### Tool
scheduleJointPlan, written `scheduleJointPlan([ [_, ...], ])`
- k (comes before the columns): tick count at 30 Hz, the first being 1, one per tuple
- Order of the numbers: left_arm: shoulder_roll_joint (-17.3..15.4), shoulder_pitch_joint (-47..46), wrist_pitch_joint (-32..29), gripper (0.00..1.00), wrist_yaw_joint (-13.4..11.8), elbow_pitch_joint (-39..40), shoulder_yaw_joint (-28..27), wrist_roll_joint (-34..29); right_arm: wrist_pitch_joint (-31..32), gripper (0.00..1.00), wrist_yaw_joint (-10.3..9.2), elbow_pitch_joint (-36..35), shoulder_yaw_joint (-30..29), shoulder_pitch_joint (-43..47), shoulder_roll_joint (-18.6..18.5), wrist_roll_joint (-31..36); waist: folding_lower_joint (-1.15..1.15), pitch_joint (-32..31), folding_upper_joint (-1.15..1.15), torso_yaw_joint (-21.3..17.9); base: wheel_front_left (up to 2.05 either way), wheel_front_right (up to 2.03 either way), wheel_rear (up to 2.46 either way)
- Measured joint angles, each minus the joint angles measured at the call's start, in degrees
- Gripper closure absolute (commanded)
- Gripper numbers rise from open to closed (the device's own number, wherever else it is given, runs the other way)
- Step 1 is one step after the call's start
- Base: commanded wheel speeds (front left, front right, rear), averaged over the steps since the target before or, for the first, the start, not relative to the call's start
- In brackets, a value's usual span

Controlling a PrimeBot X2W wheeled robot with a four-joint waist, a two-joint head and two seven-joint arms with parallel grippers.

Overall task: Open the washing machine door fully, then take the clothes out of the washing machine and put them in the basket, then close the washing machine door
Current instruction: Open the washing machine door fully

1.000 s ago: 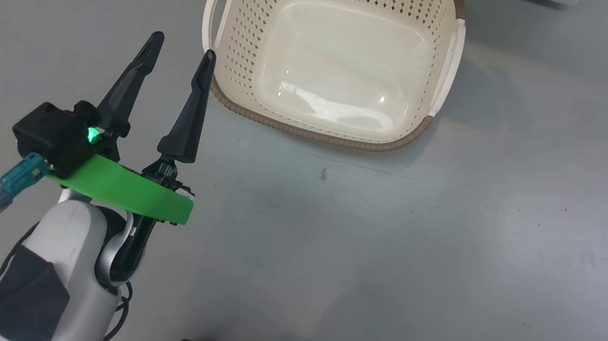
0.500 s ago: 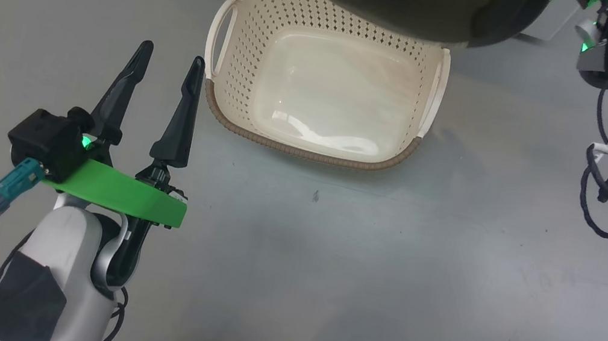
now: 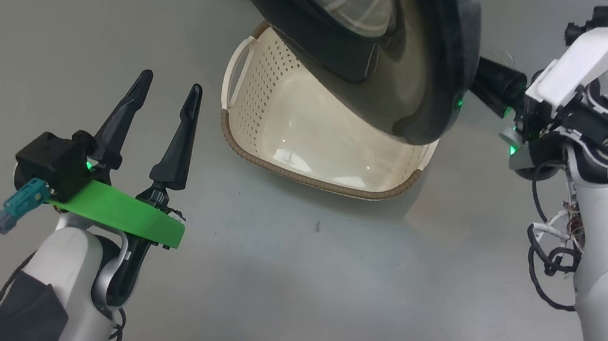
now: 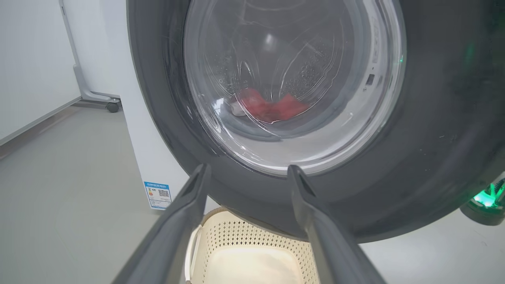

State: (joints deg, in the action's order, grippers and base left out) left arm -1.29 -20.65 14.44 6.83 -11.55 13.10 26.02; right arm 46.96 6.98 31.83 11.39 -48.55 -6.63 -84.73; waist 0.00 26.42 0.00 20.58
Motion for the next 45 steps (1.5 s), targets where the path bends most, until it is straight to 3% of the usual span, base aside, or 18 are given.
scheduleJointPlan([
  [19,0.0,3.3,0.0,0.00,0.0,-2.5,2.7,1.2,0.1,1.00,0.00,-2.6,7.3,11.2,1.9,-0.5,0.00,-5.5,0.00,6.9,0.00,0.00,0.00],
  [29,0.0,5.0,0.0,0.00,0.0,-3.8,2.9,1.2,-5.0,1.00,-0.01,-3.7,10.2,13.9,2.1,-0.6,0.00,-8.2,0.00,10.6,0.00,0.00,0.00],
  [33,-0.1,5.4,0.0,0.00,0.0,-4.3,2.6,1.2,-7.2,1.00,-0.01,-5.2,13.6,14.5,2.1,-4.0,0.00,-9.3,0.00,11.6,0.00,0.00,0.00],
  [45,-0.1,5.8,0.0,0.00,0.0,-4.6,0.5,1.2,-13.6,1.00,-0.01,-6.1,19.8,15.7,2.4,-6.6,0.00,-11.0,0.00,11.2,0.00,0.00,0.00],
])
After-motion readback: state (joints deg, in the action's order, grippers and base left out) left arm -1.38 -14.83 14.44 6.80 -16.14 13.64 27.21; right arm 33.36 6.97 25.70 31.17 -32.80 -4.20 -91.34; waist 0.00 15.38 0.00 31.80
